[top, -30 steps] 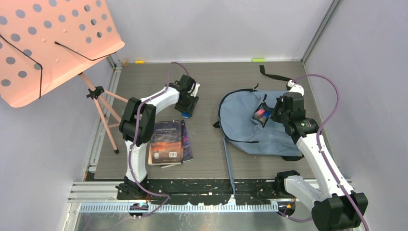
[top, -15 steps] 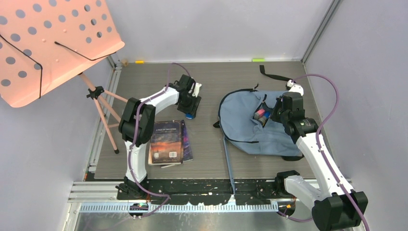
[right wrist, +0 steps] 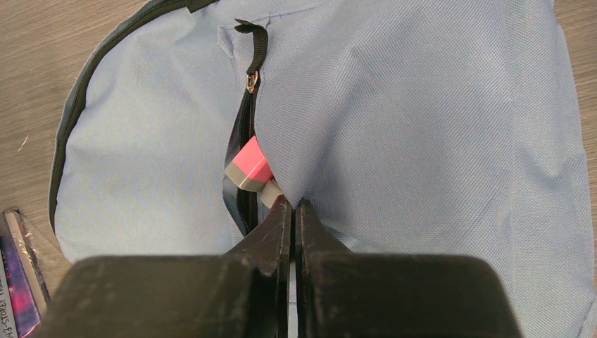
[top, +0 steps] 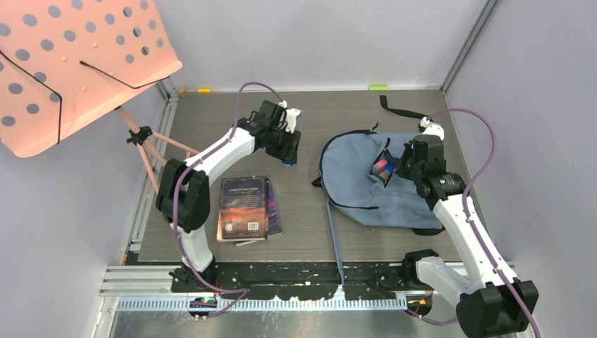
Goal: Pack the student bag
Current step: Pick up the stationery from the center of the board, then place the stationery in the student bag.
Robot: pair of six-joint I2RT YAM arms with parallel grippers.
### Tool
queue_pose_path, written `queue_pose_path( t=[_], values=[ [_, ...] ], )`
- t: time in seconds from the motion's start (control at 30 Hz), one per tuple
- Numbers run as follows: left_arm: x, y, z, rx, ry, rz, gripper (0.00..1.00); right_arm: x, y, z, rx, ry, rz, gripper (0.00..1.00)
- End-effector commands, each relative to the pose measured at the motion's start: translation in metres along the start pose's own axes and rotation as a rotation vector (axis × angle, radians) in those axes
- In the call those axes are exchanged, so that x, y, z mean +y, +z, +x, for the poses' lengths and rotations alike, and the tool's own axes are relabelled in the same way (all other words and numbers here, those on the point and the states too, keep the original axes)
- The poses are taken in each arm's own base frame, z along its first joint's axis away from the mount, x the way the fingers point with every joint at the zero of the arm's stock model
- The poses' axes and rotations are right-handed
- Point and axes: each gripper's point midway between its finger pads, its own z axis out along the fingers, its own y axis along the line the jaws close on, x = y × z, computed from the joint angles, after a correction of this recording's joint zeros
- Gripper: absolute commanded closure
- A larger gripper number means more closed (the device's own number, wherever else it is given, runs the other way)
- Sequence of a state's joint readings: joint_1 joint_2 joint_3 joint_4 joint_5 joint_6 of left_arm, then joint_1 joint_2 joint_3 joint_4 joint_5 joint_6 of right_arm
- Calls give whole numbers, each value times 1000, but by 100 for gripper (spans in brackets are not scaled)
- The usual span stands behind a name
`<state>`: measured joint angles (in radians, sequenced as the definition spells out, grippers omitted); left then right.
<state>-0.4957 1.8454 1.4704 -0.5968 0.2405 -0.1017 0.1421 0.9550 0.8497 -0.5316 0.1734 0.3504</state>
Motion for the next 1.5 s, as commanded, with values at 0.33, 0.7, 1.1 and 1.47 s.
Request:
queue_pose_path(
  t=[0.33, 0.7, 1.1, 1.47],
  values=[
    [-224, -49, -47, -216, 104, 478, 86, 11, -11, -28, -104, 22, -47, 99],
    [-288, 11, -74, -167, 91, 585, 87, 12, -13, -28, -110, 24, -56, 99],
    [-296, 57, -93, -163, 77, 571, 89, 14, -11, -26, -102, 28, -68, 99],
    [-316, 75, -86, -159, 62, 613, 77, 14, -12, -27, -108, 28, -67, 99]
  ],
)
